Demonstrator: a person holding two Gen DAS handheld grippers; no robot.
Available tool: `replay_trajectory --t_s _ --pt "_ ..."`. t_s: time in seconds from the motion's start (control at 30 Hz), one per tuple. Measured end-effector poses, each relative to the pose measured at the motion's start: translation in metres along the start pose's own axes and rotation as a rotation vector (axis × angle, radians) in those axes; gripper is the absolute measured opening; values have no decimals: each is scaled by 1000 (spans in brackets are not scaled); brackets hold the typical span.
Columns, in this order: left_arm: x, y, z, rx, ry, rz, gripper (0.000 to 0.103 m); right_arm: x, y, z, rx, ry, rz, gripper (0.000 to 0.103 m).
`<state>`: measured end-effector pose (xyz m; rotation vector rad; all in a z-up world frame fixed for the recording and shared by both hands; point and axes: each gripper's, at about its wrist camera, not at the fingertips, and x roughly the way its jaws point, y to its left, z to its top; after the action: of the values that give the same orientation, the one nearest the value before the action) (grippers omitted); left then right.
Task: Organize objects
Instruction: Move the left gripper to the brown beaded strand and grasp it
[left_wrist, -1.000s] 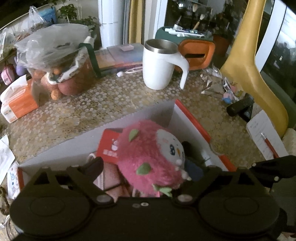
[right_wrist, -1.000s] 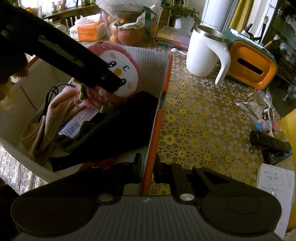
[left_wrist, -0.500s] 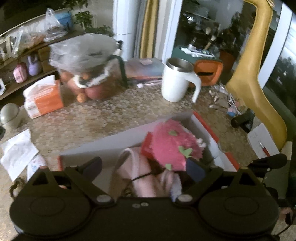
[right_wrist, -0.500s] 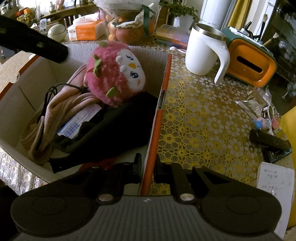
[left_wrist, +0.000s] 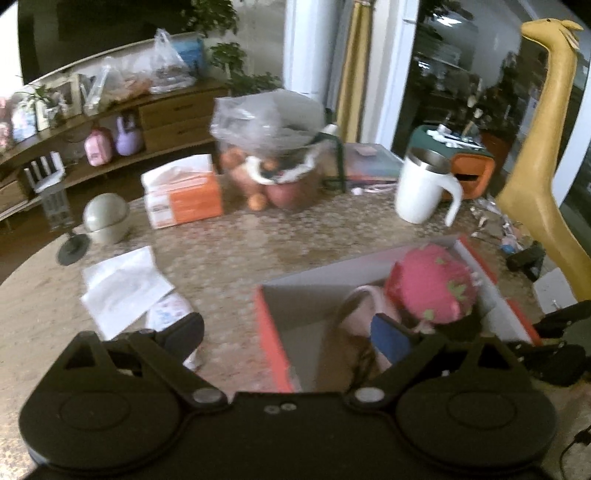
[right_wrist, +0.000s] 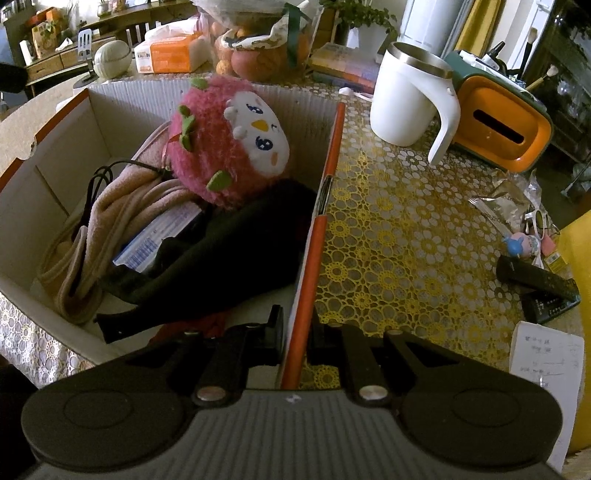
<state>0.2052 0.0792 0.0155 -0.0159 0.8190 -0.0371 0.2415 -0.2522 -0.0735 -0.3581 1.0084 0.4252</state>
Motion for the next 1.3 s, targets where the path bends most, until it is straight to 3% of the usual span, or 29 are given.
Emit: replay_trajectory --t_s 0.3,0.67,1.3 --pt "-15 48 -25 -65 -6 62 99 -1 2 0 -10 13 -8 11" --pt "-14 78 -54 -100 -5 105 102 0 4 1 -14 24 -11 11" --pt "34 115 -106 -103 74 196 102 0 3 1 -20 33 -6 11"
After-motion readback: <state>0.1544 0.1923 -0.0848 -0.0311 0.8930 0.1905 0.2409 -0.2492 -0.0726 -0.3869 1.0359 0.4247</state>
